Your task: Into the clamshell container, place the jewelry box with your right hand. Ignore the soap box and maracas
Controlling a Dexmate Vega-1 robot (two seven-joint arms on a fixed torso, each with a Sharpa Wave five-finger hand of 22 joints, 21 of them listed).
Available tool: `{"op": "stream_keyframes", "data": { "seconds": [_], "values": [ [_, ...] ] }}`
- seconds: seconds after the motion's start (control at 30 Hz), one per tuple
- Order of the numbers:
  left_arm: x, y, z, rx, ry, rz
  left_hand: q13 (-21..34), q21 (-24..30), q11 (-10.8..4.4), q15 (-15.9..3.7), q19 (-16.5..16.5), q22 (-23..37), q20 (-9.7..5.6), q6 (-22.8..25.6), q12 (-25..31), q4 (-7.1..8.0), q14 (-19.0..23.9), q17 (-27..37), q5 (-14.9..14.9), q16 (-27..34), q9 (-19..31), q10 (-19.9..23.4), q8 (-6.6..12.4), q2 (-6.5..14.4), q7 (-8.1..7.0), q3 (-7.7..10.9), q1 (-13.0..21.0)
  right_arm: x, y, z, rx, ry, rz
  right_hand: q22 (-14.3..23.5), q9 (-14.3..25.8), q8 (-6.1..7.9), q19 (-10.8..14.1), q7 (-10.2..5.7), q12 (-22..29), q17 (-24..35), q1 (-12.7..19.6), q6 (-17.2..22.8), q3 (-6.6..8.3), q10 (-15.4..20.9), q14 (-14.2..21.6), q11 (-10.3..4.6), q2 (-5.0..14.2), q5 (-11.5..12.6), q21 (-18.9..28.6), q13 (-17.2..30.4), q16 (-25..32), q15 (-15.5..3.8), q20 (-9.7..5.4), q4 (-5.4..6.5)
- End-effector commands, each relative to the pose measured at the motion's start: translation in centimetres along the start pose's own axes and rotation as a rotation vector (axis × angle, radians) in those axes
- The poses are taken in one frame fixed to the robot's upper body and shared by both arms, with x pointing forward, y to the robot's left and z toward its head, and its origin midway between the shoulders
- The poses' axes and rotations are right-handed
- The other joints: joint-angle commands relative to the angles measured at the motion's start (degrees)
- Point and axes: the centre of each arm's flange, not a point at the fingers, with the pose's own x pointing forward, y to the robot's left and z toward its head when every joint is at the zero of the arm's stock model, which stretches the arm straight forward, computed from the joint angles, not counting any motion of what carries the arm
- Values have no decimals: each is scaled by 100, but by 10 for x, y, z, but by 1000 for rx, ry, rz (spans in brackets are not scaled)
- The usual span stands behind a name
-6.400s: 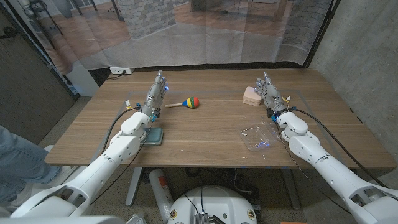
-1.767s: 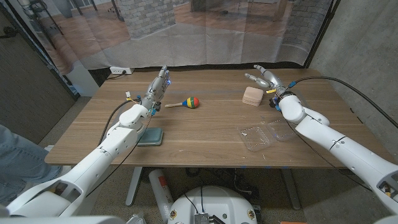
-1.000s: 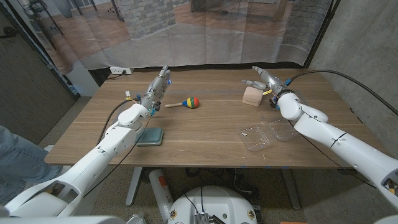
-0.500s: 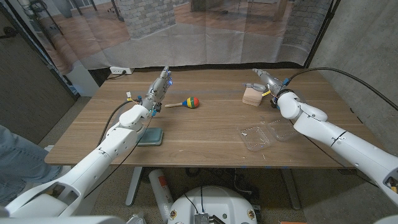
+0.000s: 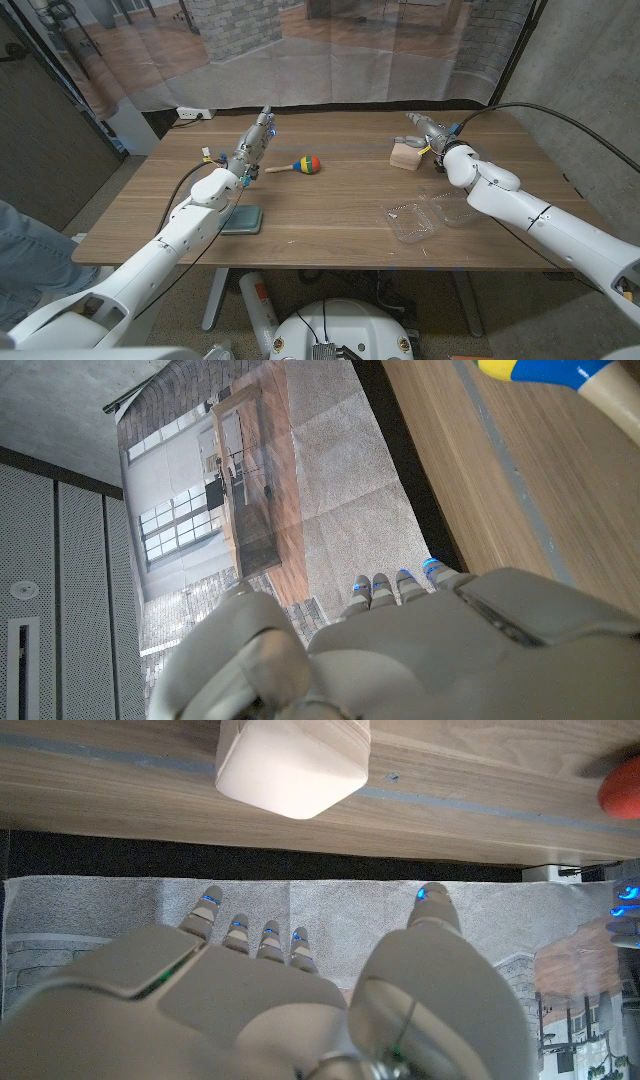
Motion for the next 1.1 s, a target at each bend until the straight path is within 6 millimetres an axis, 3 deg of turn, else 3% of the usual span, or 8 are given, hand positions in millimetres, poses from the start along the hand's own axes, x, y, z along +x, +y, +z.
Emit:
{"op": "stream_keyframes", "data": {
  "seconds": [0.03, 0.53, 1.1],
  "values": [
    [1, 4, -1, -4, 0, 5, 10, -21, 22, 36, -347, 6, -106, 1, -13, -22, -89, 16, 25, 1, 13, -25, 6, 1, -16, -24, 86, 8, 3, 0, -58, 56, 60, 20, 25, 2, -44, 5, 33, 24, 4, -79, -40, -100, -11, 16, -87, 54, -25, 24, 17, 41, 17, -19],
    [4, 4, -1, -2, 6, 11, 11, -18, -4, 32, -324, 7, -82, 44, -13, -27, -70, 17, 20, 2, 13, 9, 2, 17, 6, -38, 107, 17, 4, 0, -141, 78, 120, 26, 27, -49, -80, 145, 0, 18, 74, -623, -112, -462, -219, 88, -134, 188, -160, 23, 0, 98, 17, -40],
    [5, 3, -3, -8, 17, 10, 12, -23, 10, 36, -326, 9, -38, 72, -17, -29, -41, 18, 11, 5, 14, 33, -10, 41, -6, -52, 128, 23, 11, -2, -203, 98, 191, 32, 28, -27, -16, 214, 7, 15, 181, -824, -135, -618, -280, 150, -148, 266, -186, 23, 12, 135, 13, -76]
  ]
}}
